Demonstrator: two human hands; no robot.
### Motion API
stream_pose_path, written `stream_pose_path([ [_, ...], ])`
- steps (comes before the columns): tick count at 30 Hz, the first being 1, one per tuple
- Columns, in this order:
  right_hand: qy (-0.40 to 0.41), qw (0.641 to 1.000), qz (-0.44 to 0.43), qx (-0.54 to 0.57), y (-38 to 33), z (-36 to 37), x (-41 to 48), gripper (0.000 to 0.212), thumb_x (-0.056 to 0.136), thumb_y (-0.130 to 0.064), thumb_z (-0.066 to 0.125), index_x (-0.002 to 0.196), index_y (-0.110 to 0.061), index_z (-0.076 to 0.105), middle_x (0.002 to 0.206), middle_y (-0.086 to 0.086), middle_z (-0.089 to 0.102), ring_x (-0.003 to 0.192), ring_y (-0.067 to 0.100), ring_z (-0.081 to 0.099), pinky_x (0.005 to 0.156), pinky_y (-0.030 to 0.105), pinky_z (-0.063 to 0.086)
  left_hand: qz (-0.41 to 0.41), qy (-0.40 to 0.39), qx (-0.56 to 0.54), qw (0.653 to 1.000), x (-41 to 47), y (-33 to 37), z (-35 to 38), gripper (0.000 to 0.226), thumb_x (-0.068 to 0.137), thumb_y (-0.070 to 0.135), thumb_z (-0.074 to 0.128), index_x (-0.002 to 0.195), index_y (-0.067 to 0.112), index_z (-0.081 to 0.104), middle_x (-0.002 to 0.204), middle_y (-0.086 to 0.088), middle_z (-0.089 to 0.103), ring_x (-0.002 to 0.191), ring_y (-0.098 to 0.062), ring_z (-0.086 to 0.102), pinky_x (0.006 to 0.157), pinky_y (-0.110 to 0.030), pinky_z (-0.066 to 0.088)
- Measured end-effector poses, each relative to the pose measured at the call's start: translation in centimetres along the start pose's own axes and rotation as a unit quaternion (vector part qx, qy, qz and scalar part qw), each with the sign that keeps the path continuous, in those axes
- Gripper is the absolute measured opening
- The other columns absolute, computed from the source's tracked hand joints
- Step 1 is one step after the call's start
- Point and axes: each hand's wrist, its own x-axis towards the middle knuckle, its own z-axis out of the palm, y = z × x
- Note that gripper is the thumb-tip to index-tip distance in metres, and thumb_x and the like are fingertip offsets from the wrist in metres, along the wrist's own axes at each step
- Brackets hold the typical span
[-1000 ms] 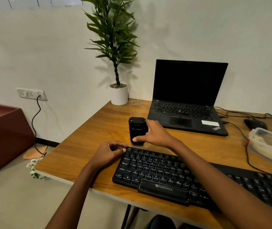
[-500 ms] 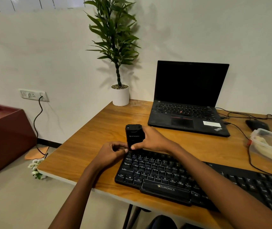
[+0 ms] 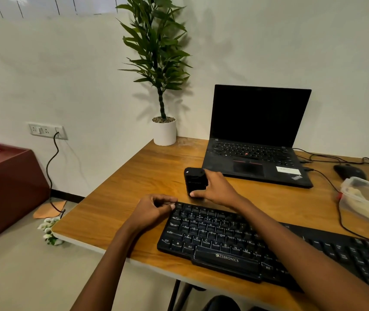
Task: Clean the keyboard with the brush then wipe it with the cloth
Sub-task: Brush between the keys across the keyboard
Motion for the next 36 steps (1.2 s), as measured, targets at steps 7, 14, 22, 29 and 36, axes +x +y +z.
stream_pose_path([
  [7, -0.057, 0.994, -0.014, 0.091, -2.1, 1.0, -0.2, 0.06, 0.071, -0.02, 0.079, 0.123, -0.014, 0.05, 0.112, -0.001, 0.059, 0.104, 0.012, 0.054, 0.081, 0.017, 0.045, 0.007, -0.002, -0.003, 1.0, 0.0, -0.2, 0.0, 0.013, 0.087, 0.007, 0.064, 0.095, 0.012, 0.072, 0.087, -0.01, 0.073, 0.074, -0.013, 0.063, 0.064, -0.018, 0.048],
  [14, -0.029, 0.995, -0.023, 0.091, -2.4, 1.0, 0.3, 0.058, 0.072, -0.017, 0.078, 0.123, -0.013, 0.051, 0.112, 0.0, 0.059, 0.102, 0.011, 0.052, 0.074, 0.014, 0.04, 0.009, -0.005, -0.004, 1.0, 0.0, -0.1, 0.0, 0.012, 0.088, 0.006, 0.063, 0.097, 0.007, 0.071, 0.091, -0.01, 0.072, 0.079, -0.015, 0.064, 0.065, -0.015, 0.049],
  [22, -0.046, 0.995, -0.019, 0.087, -2.3, 0.8, 0.5, 0.057, 0.071, -0.018, 0.079, 0.121, -0.014, 0.051, 0.106, -0.005, 0.056, 0.099, 0.01, 0.051, 0.07, 0.01, 0.04, 0.002, -0.007, -0.028, 1.0, 0.0, -0.1, 0.1, 0.015, 0.087, 0.005, 0.063, 0.1, 0.006, 0.071, 0.09, -0.012, 0.073, 0.075, -0.02, 0.062, 0.062, -0.02, 0.046],
  [29, -0.052, 0.994, 0.0, 0.101, -1.6, 0.0, 0.3, 0.054, 0.07, -0.019, 0.08, 0.116, -0.017, 0.052, 0.104, -0.005, 0.06, 0.101, 0.011, 0.055, 0.075, 0.015, 0.042, 0.0, 0.005, -0.017, 1.0, 0.2, 0.1, 0.1, 0.02, 0.086, 0.003, 0.064, 0.106, 0.005, 0.068, 0.096, -0.003, 0.072, 0.078, -0.002, 0.068, 0.065, -0.011, 0.049],
  [36, -0.051, 0.994, 0.002, 0.098, -0.9, -0.8, -0.3, 0.056, 0.07, -0.019, 0.08, 0.118, -0.015, 0.052, 0.105, -0.004, 0.059, 0.099, 0.011, 0.054, 0.075, 0.014, 0.043, -0.002, 0.006, -0.011, 1.0, 0.3, -0.2, -0.1, 0.021, 0.086, 0.005, 0.065, 0.107, 0.009, 0.069, 0.102, -0.001, 0.07, 0.094, -0.01, 0.066, 0.074, -0.013, 0.051],
])
